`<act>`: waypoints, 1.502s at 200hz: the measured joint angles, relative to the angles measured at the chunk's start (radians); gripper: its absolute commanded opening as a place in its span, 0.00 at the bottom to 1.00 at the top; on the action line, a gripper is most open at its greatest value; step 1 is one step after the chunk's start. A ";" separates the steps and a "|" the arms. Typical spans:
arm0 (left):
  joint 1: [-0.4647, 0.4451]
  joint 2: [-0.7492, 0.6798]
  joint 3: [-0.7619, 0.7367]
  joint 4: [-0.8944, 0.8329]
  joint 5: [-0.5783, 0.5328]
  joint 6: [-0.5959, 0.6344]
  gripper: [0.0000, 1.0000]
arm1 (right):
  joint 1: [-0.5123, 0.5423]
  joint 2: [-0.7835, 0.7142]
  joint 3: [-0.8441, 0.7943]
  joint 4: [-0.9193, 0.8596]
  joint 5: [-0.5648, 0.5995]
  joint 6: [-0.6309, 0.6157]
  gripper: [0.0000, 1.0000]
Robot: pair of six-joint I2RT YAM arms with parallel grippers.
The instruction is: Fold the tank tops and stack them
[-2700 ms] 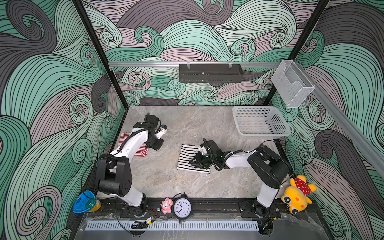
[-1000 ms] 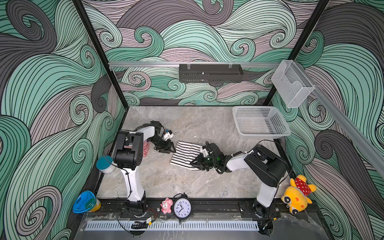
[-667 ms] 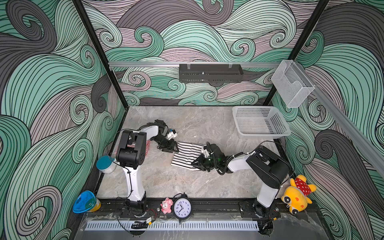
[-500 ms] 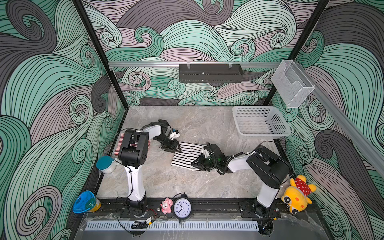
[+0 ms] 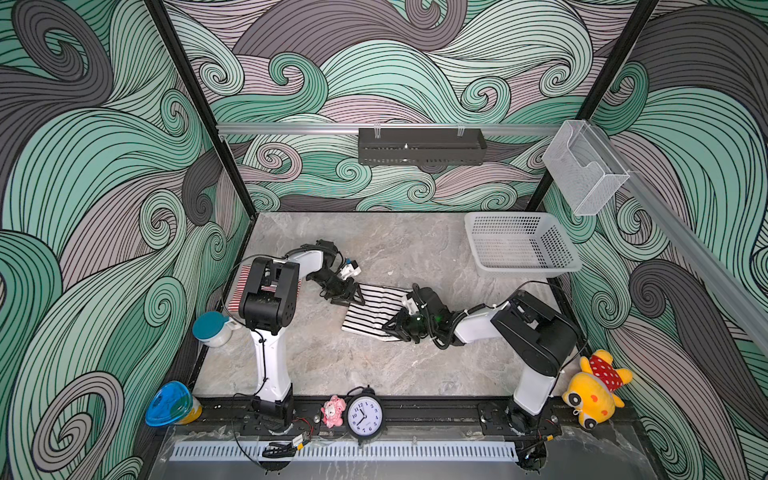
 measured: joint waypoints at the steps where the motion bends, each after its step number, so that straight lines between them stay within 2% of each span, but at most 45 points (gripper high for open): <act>1: 0.000 0.000 0.000 0.000 0.000 0.000 0.59 | 0.000 0.000 0.000 0.000 0.000 0.000 0.24; 27: -0.005 0.002 0.002 -0.004 0.005 -0.003 0.55 | 0.000 0.002 0.000 0.005 0.000 0.000 0.24; 60: -0.008 0.013 0.002 -0.005 0.005 -0.008 0.42 | 0.000 0.007 0.000 0.014 -0.003 0.000 0.24; 78: -0.010 0.021 0.002 -0.008 0.013 -0.007 0.38 | 0.000 0.009 0.000 0.017 -0.003 0.000 0.24; 124: -0.011 0.035 0.002 -0.021 0.047 -0.007 0.37 | 0.000 0.016 0.000 0.032 -0.005 0.005 0.23; 151: -0.016 0.042 0.003 -0.029 0.055 -0.006 0.32 | 0.000 0.018 0.000 0.037 -0.005 0.008 0.23; 159: -0.016 0.045 0.003 -0.031 0.059 -0.006 0.29 | 0.000 0.018 0.000 0.039 -0.006 0.008 0.23; 176: -0.018 0.051 0.004 -0.034 0.059 -0.002 0.14 | 0.000 0.021 0.000 0.043 -0.007 0.008 0.23; 202: -0.023 0.061 0.005 -0.035 0.058 0.001 0.00 | 0.001 0.022 0.000 0.049 -0.007 0.008 0.23; 300: 0.006 0.061 0.008 -0.053 0.052 0.002 0.00 | 0.002 -0.068 -0.108 0.073 0.019 0.007 0.24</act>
